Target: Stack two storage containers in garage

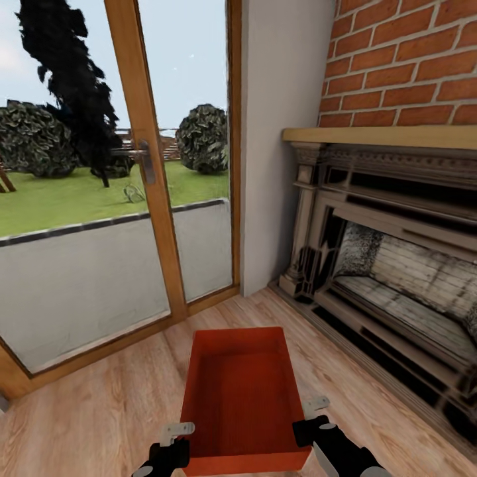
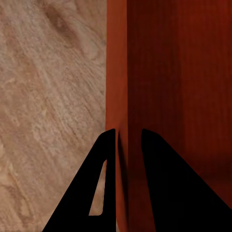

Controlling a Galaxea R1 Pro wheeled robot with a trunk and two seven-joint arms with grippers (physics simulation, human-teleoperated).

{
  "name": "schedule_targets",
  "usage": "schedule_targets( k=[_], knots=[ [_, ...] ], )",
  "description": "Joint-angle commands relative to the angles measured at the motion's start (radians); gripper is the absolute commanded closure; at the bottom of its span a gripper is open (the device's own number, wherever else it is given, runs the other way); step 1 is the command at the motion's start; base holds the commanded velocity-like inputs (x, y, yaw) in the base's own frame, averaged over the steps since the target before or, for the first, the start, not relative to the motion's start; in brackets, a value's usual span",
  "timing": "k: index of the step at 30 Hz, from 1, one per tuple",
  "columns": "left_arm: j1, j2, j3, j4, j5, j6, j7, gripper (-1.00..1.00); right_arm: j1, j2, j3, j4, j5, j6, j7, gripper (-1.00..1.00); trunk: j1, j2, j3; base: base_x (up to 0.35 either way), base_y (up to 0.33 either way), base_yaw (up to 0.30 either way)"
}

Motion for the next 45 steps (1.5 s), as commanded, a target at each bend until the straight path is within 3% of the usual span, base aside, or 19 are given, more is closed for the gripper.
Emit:
schedule_targets(
  k=[1,28,45],
  knots=[
    [-0.001,0.006,0.024,0.004,-0.012,-0.003,0.008,1.0,-0.001,-0.001,0.029,-0.004,0.028,-0.006,-0.01,1.0,0.0,-0.001,-0.001,0.0,0.009,-0.284],
    [-0.001,0.006,0.024,0.004,-0.012,-0.003,0.008,1.0,-0.001,-0.001,0.029,-0.004,0.029,-0.006,-0.01,1.0,0.0,-0.001,-0.001,0.0,0.056,-0.282],
    [-0.001,0.006,0.024,0.004,-0.012,-0.003,0.008,1.0,0.0,-0.001,0.029,-0.004,0.029,-0.006,-0.01,1.0,0.0,-0.001,-0.001,0.0,0.006,-0.136]
  ],
)
